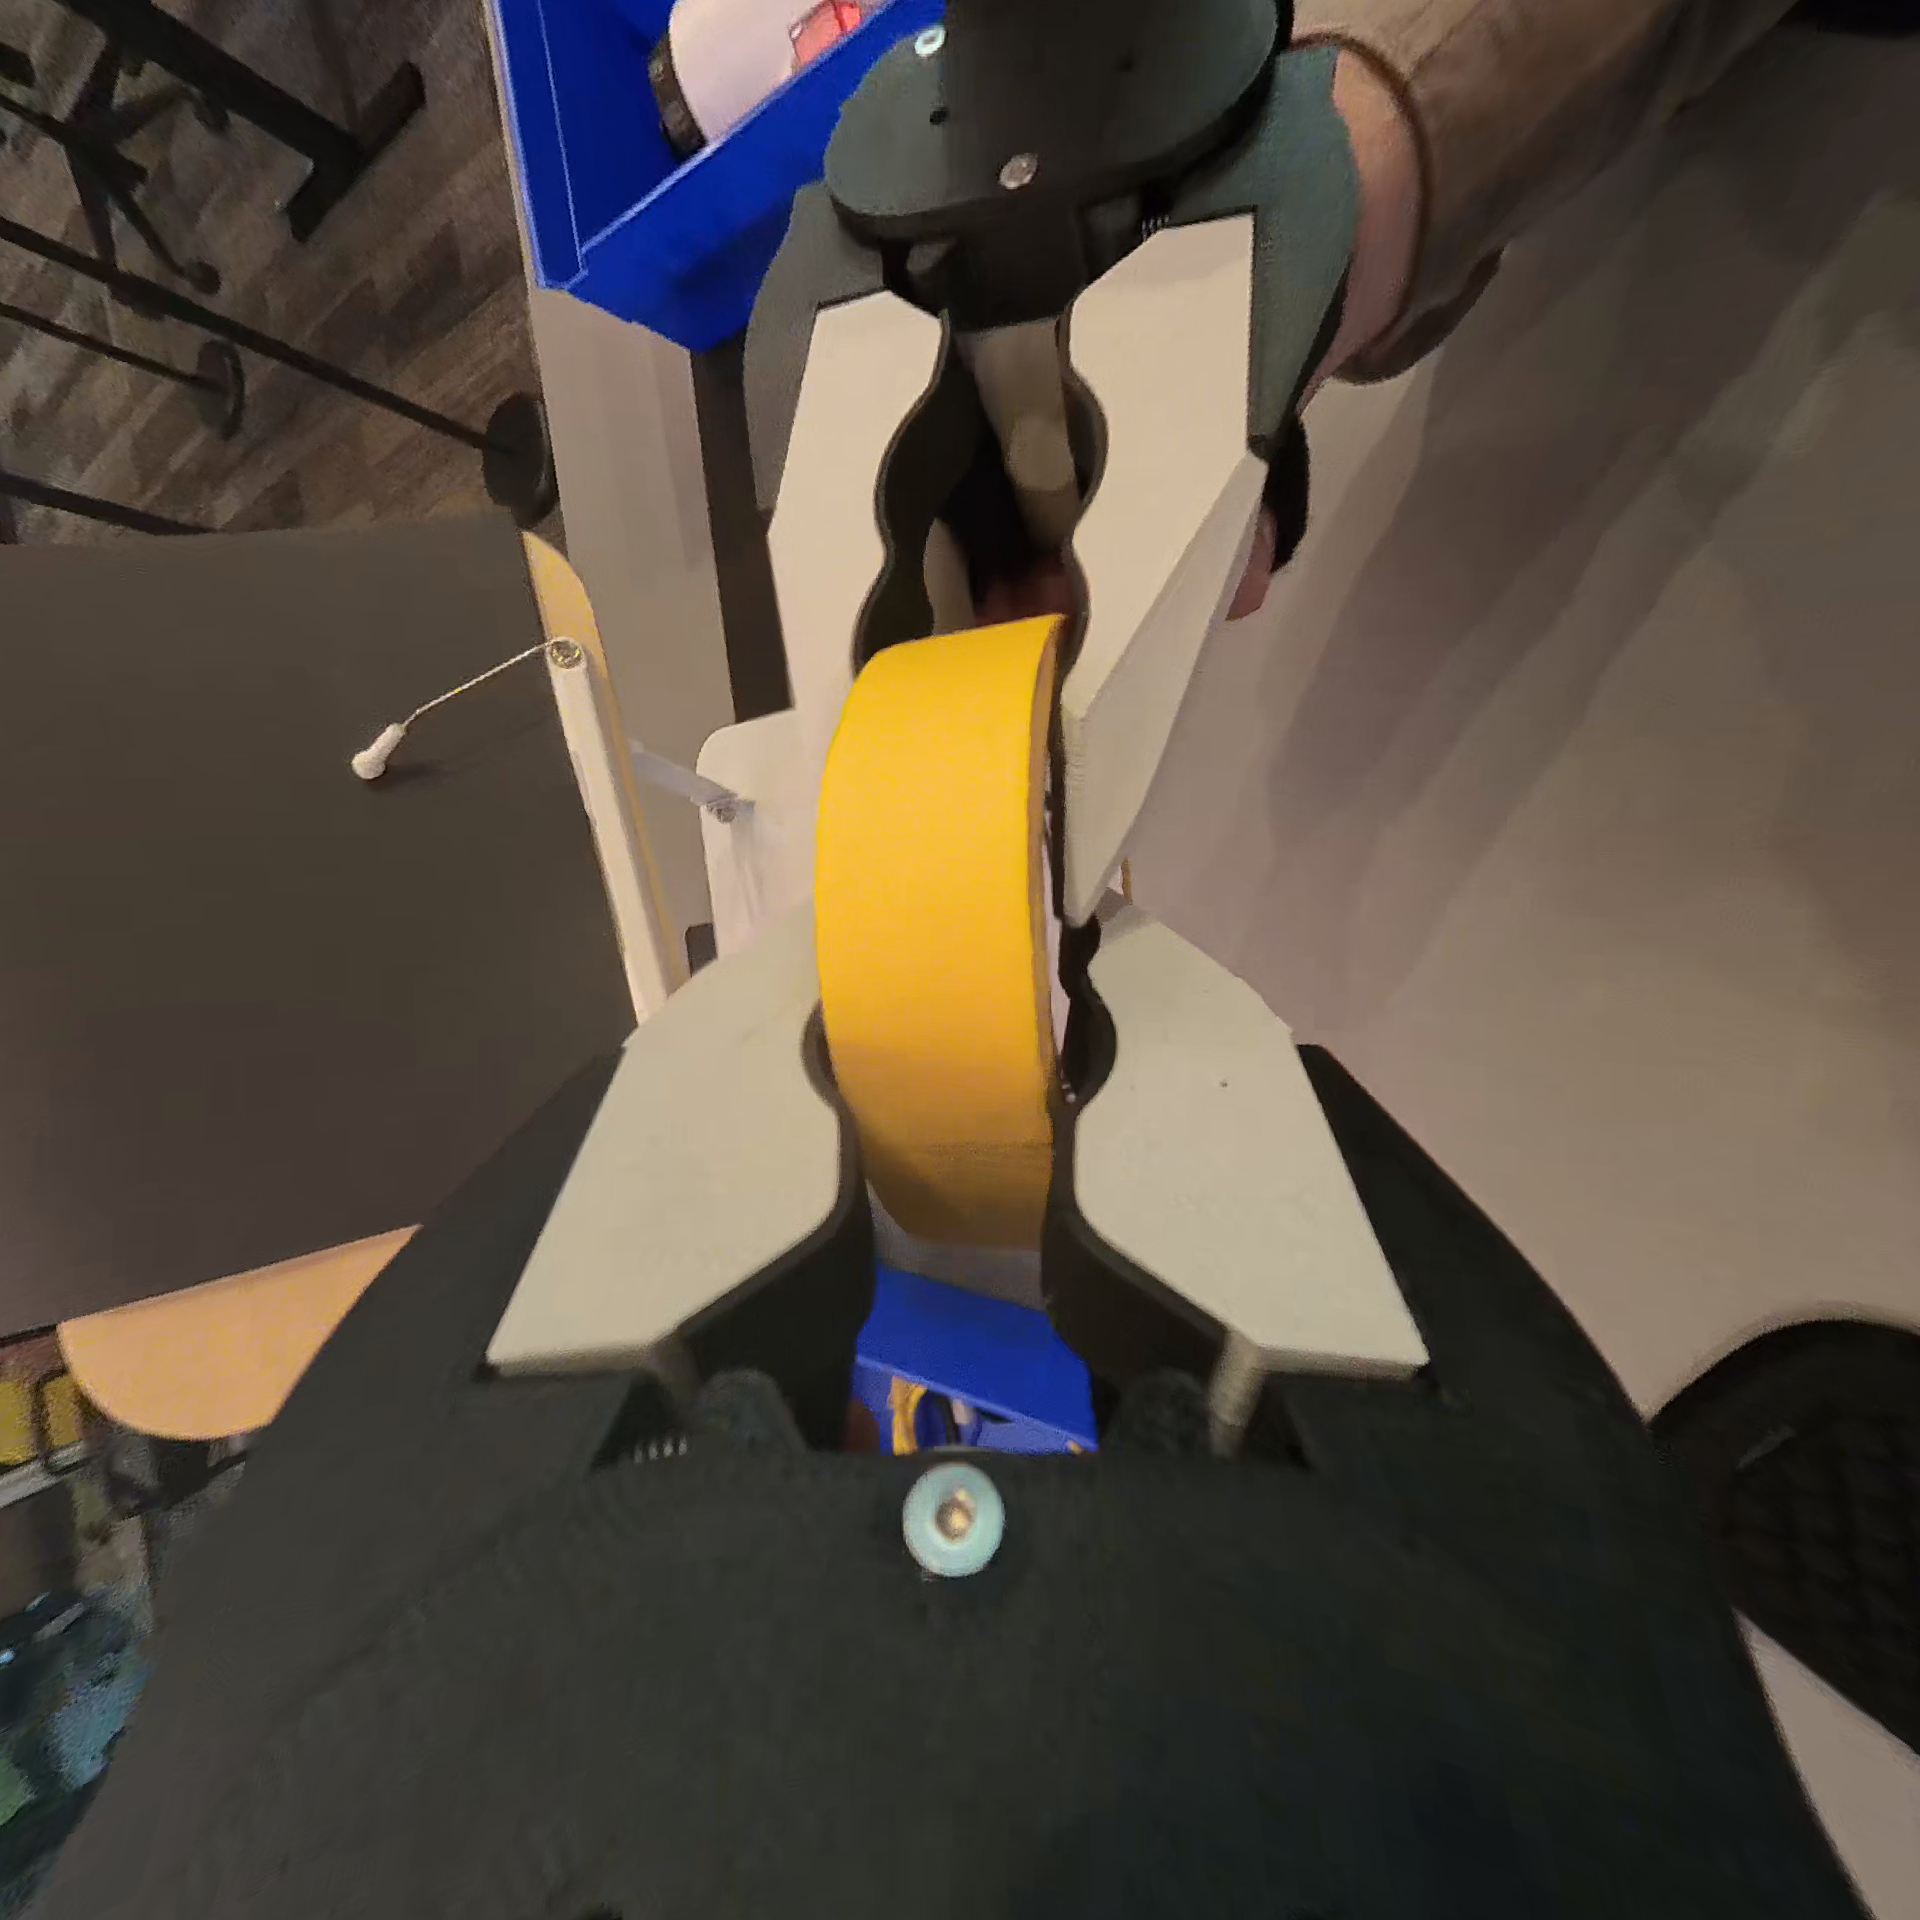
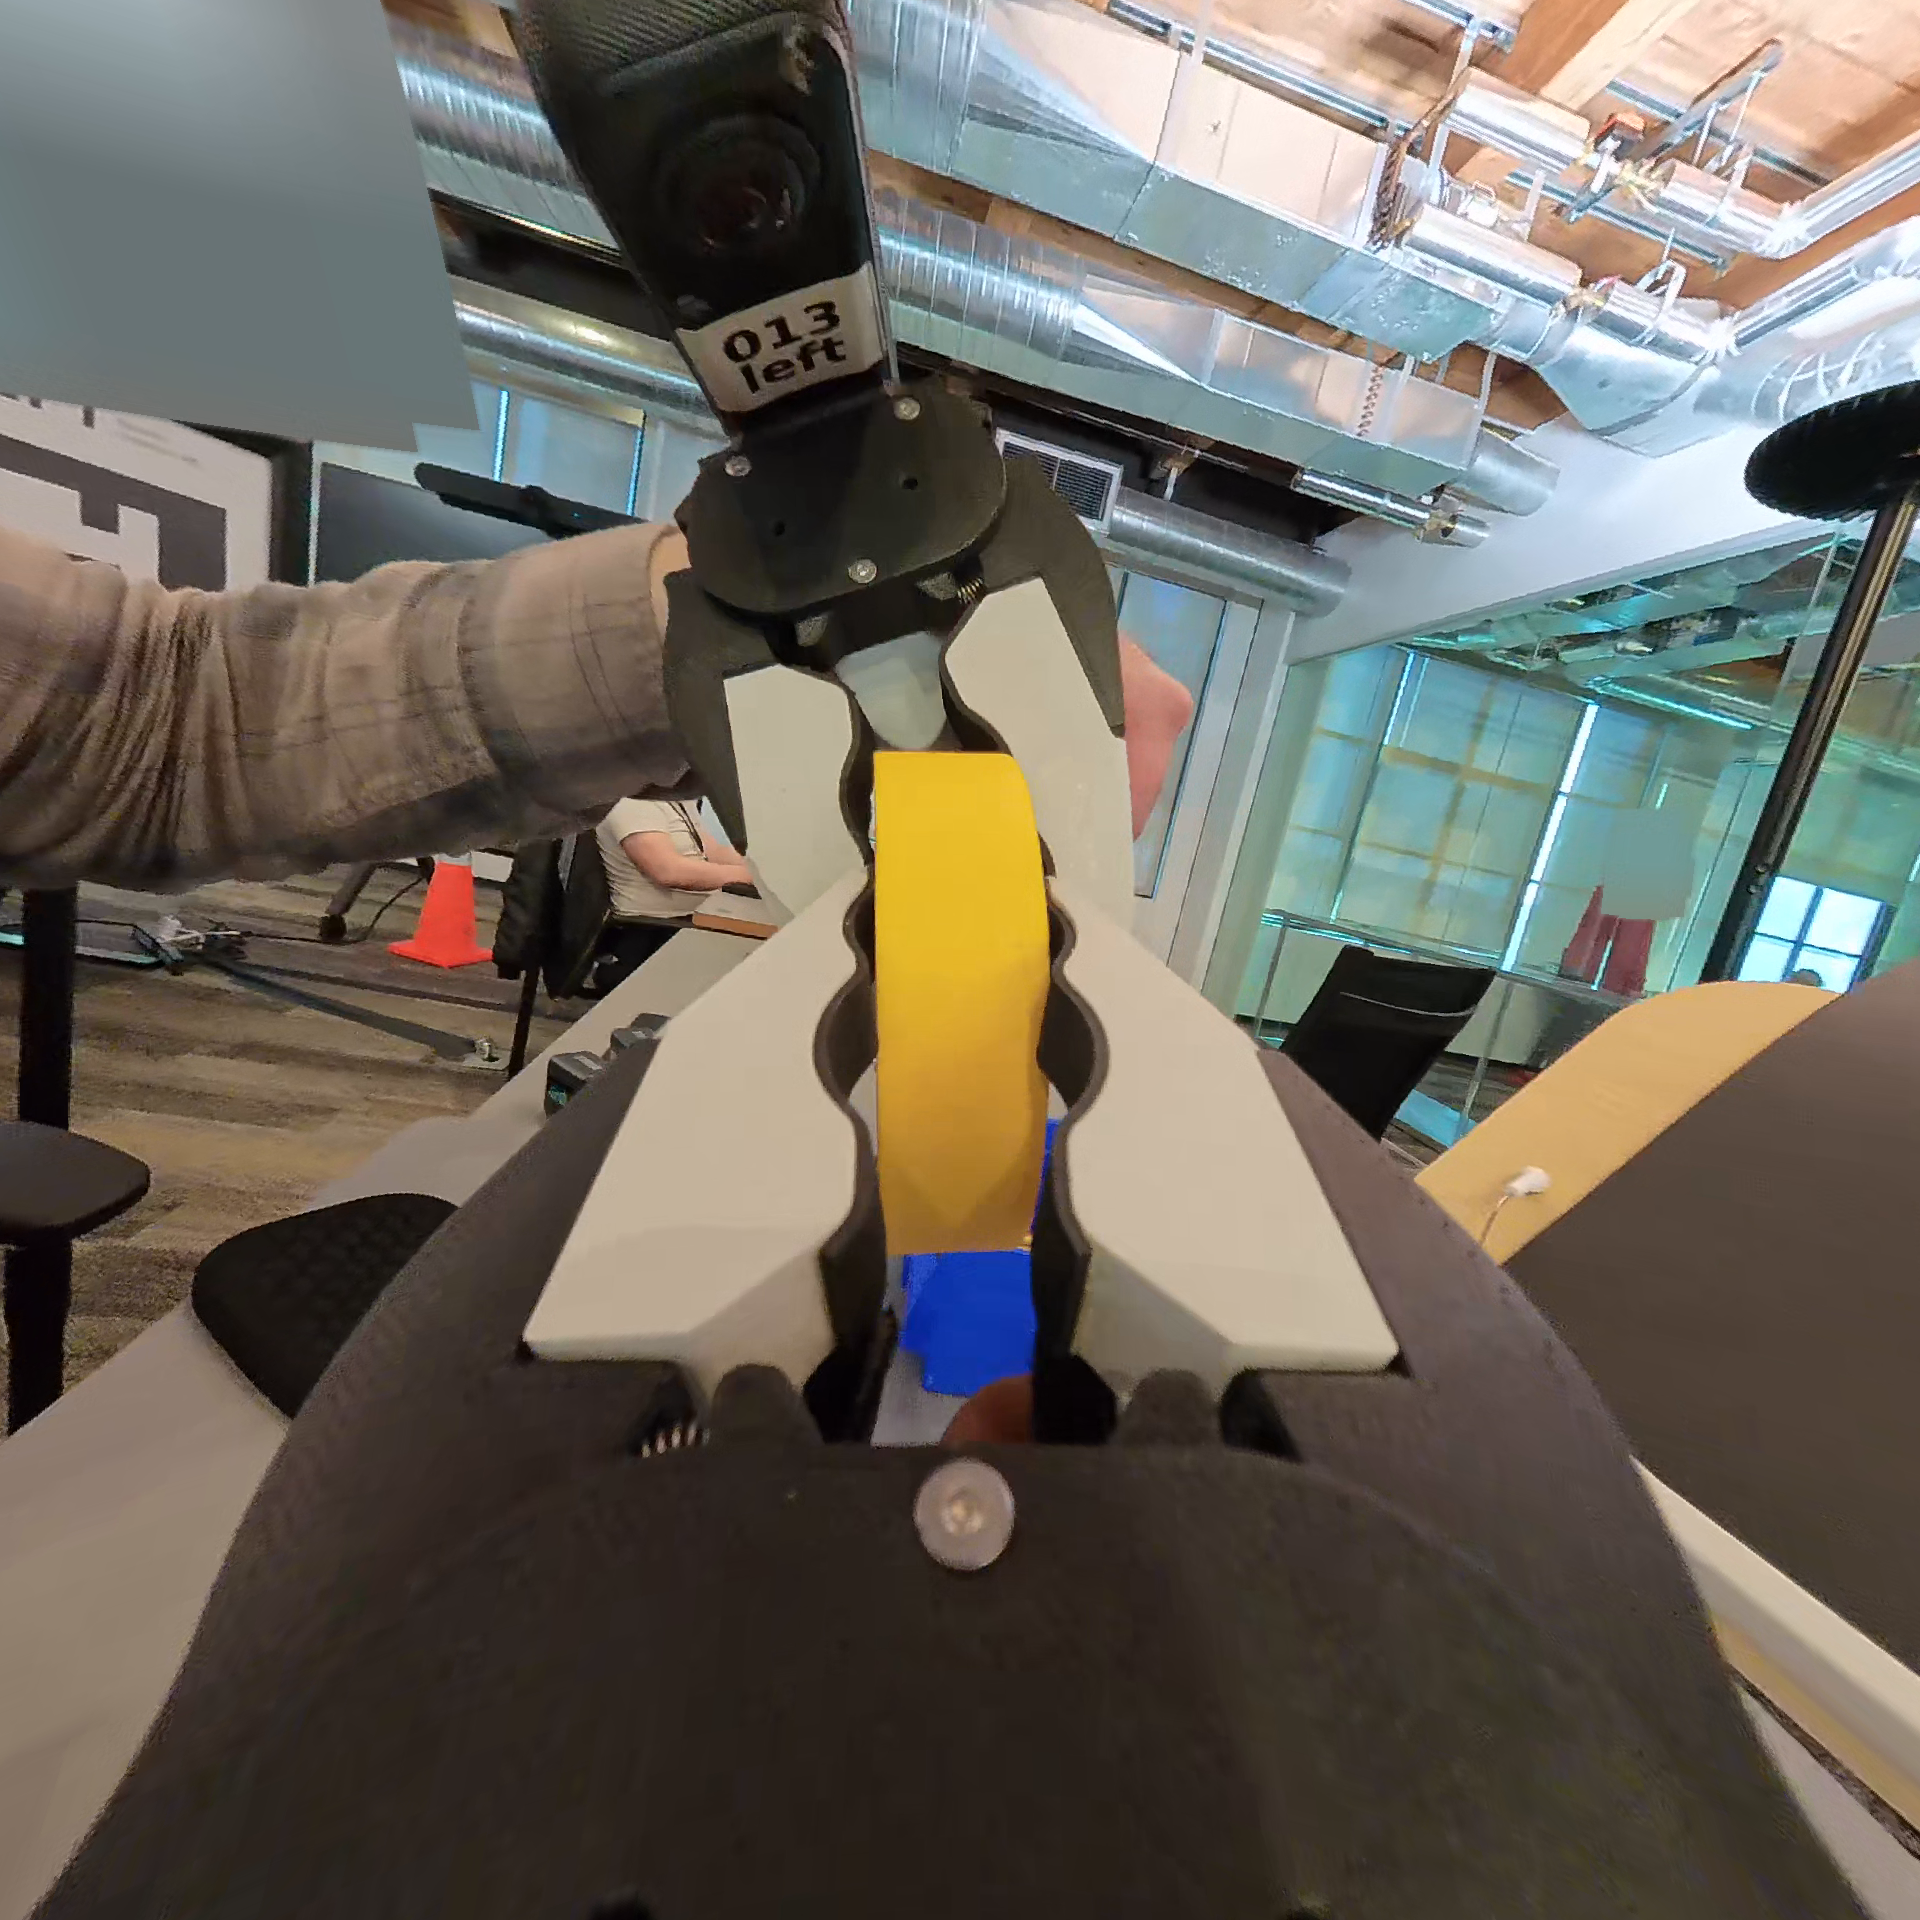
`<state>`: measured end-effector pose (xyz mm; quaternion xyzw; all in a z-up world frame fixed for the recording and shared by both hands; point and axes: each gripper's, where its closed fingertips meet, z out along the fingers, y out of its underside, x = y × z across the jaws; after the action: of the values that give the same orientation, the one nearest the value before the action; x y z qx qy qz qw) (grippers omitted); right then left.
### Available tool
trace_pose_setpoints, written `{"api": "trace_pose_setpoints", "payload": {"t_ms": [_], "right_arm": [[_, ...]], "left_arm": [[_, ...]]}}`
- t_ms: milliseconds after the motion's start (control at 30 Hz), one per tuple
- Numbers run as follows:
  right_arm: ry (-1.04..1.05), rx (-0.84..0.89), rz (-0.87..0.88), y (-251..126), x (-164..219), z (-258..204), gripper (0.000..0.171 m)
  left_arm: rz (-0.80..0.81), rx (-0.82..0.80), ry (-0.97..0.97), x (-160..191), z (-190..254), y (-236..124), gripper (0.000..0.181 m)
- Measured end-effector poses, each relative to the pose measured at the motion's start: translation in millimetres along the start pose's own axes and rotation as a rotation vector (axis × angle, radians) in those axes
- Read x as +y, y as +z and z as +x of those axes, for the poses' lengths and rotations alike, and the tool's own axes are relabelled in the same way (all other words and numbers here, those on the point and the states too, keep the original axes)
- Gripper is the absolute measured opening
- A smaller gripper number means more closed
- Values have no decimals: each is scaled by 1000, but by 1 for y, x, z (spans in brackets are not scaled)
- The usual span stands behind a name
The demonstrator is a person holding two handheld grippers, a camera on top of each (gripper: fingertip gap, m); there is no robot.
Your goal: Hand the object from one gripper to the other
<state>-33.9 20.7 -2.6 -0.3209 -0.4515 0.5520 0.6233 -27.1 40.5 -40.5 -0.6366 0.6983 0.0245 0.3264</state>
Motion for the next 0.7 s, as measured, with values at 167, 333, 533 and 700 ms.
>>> {"api": "trace_pose_setpoints", "payload": {"t_ms": [167,333,533,700], "right_arm": [[15,17,3,-1,0,4,24],[28,18,12,-2,-3,5,23],[25,34,28,-4,-8,8,23],[-11,38,-1,-3,-7,8,23]], "left_arm": [[50,-17,-31,0,-2,3,37],[100,-36,-50,-4,-4,3,40],[86,-90,-63,-1,-11,2,42],[111,-133,-82,0,-13,6,40]]}}
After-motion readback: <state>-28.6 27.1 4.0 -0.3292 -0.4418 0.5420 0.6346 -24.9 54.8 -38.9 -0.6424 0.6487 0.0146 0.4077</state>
